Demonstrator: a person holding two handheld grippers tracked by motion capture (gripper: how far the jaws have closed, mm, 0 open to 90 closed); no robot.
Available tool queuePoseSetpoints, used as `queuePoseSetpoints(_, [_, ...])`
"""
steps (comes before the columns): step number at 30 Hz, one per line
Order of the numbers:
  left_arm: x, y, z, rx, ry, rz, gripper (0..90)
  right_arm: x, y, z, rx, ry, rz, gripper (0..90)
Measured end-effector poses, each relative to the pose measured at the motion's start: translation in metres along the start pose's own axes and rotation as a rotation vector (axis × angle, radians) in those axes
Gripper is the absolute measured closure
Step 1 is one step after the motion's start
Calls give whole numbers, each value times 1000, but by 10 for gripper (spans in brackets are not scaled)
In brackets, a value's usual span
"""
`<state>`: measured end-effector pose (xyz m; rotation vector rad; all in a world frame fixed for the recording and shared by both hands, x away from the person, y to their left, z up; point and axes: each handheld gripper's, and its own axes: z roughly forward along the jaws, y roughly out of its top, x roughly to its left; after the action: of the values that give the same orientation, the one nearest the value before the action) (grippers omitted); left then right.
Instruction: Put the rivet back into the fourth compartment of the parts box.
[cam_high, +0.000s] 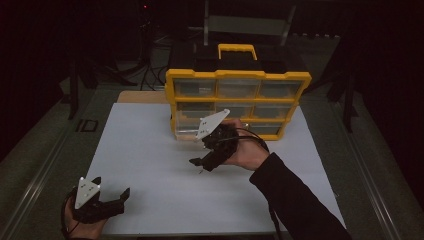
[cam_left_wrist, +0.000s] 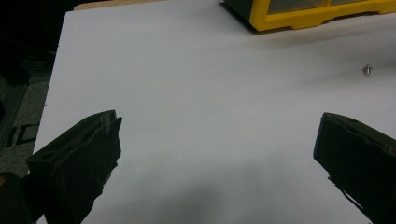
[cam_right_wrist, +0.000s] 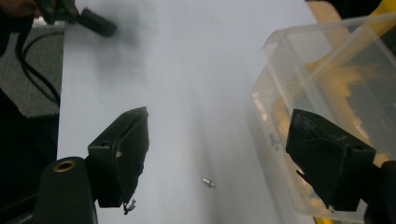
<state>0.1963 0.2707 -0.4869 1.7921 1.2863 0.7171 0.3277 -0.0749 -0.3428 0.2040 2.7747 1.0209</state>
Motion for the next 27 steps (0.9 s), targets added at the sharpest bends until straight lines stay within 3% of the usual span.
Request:
queuePoseSetpoints(4, [0, 0, 0, -1, 1, 0, 14, 2, -4, 10, 64, -2, -22, 218])
queuePoseSetpoints(14, [0, 0, 0, -3, 2, -2, 14, 0, -14, 24, 139, 3, -24, 214])
queuePoseSetpoints(20, [0, 0, 0, -1, 2, -2, 14, -2, -23, 33, 163, 13, -3, 215])
queuePoseSetpoints(27, [0, 0, 0, -6, 2, -4, 14, 0, -28, 36, 167, 13, -11, 223])
